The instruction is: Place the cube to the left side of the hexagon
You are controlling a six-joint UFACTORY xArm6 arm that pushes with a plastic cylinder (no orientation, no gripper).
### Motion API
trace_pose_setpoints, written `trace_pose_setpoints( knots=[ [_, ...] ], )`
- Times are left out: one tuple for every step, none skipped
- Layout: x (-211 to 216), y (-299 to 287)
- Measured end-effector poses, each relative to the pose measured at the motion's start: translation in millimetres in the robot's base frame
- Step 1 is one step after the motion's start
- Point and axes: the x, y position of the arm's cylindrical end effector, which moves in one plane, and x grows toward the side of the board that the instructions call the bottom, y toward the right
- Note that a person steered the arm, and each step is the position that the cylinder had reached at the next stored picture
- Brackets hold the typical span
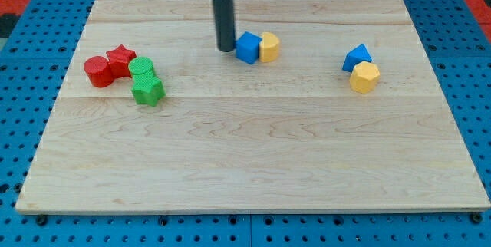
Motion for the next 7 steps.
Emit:
trace_pose_setpoints(
  knots=[
    [2.3, 31.4],
    [-19.9, 45.5],
    [8.6, 60.7],
    [43.7, 78.8],
    [44.1, 104.1],
    [41.3, 95.3],
    [27.8, 11.0]
  ],
)
